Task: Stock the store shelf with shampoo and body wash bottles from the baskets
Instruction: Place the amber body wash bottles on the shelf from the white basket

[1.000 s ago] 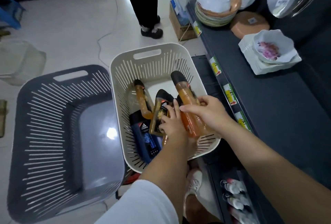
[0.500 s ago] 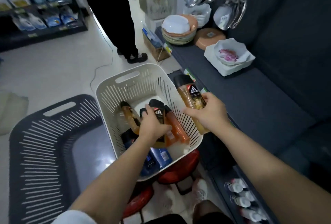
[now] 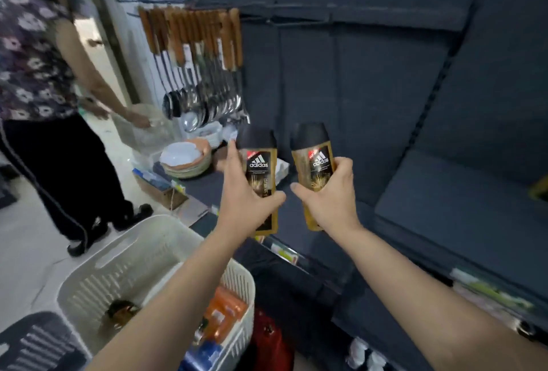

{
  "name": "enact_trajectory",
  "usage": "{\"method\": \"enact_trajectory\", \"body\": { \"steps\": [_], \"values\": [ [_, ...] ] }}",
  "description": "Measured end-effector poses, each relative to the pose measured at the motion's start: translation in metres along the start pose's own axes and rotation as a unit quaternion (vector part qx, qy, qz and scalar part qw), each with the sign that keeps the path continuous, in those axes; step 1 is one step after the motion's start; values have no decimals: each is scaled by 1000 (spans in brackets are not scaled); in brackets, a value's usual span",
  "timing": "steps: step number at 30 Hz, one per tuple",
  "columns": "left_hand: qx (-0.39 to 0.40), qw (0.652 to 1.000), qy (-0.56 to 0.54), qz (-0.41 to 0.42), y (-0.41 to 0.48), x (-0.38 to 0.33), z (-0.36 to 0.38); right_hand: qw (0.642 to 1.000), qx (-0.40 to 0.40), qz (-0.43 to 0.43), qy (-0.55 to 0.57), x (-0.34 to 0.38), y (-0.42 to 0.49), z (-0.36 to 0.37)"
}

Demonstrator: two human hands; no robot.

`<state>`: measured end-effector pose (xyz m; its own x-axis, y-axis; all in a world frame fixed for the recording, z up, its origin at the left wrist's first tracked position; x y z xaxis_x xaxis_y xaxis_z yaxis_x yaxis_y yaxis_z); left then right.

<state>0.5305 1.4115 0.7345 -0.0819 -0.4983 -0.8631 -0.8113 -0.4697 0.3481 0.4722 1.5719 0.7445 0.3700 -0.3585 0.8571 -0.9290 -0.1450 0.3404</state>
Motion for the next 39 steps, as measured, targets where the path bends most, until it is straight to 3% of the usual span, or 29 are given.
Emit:
{"method": "enact_trajectory", "body": {
  "steps": [7, 14, 19, 33, 39],
  "values": [
    [120, 983, -97, 97, 3, -98, 121, 983, -180, 22, -5, -28, 10, -147],
    [267, 948, -137, 106, -35, -150, 247, 942, -317, 89, -68, -92, -16, -270],
    [310, 936, -143, 86, -52, -176, 326, 912, -375, 124, -110, -135, -29, -321],
    [405, 895, -167, 82, -43, -229, 463, 906, -399, 47, -132, -182, -24, -341],
    [530, 837, -95, 102, -11, -226, 462, 909, -391, 47, -139, -194, -12, -345]
  ]
}}
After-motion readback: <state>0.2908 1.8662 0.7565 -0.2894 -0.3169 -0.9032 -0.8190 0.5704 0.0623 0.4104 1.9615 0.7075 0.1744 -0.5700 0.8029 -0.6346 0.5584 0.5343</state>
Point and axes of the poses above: each hand's wrist, its own y-axis towards the middle knuckle, its own z-axis out of the palm, x = y × z, the point moved 3 cm from there along y, towards the middle knuckle, and after that the axes turned 3 degrees about -z, right-handed, at the moved point
